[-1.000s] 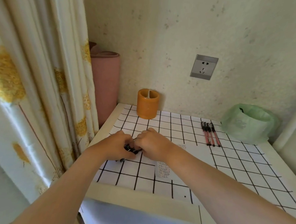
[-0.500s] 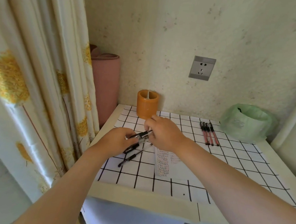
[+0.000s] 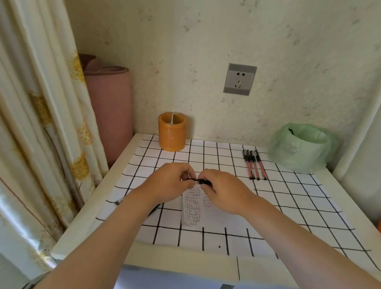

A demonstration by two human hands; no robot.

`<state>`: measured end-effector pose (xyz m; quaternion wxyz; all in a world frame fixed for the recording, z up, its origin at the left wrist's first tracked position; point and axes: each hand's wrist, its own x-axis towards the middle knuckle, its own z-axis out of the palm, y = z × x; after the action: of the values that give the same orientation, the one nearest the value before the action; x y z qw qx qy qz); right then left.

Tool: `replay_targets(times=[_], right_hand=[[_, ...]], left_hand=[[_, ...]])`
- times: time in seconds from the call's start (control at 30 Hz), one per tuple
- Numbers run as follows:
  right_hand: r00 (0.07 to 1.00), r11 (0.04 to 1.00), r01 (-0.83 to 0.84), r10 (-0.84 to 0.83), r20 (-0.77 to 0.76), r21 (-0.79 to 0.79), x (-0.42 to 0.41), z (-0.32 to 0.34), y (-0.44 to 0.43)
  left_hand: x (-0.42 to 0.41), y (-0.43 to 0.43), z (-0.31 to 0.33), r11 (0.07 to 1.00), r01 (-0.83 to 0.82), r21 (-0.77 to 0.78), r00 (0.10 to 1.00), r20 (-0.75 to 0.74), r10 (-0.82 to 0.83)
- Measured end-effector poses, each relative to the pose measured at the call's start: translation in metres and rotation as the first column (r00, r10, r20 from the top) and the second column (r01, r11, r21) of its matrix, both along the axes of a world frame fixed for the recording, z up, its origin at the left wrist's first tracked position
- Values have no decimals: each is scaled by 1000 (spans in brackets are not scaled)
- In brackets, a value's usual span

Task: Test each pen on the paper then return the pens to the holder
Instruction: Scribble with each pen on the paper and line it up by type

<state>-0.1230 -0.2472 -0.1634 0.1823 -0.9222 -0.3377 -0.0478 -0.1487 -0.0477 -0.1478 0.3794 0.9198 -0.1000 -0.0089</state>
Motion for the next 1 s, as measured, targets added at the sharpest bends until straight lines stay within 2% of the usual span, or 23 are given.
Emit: replay_targets(times=[0.13,0.27,0.37,0.53,0.7,0.77,0.87,1.0], right_hand=[[1000,998,22,-22,0,-61,4,2,-6],[998,1000,14,-15,-53,-17,13,1,-9],[999,998,37,-37,6,-44,16,-2,-14],[993,994,79,-72,89,-70,19,-7,-27],[995,995,94,-95,-13,-22,19,-6,-31],[991,995,96,-97,-95,-9,17,-5,-31],[972,993,87,-66,-227,84,16,-5,-36],[954,955,166,-93,-286,244,18,-8,-43]], left_hand=[[5,-15,0,1000,-12,-8,1000,-2,12],[10,-23,1,999,-33,-12,999,9,33],[15,-28,1,1000,-16,-7,1000,24,16],[26,-36,-2,999,5,-42,999,-39,-7],[33,-34,-7,999,25,-38,998,-53,-27],[33,-31,-8,1000,15,26,999,-32,-14],[32,-27,-8,974,-46,221,999,30,41],[33,-25,-11,934,-63,353,998,27,57]])
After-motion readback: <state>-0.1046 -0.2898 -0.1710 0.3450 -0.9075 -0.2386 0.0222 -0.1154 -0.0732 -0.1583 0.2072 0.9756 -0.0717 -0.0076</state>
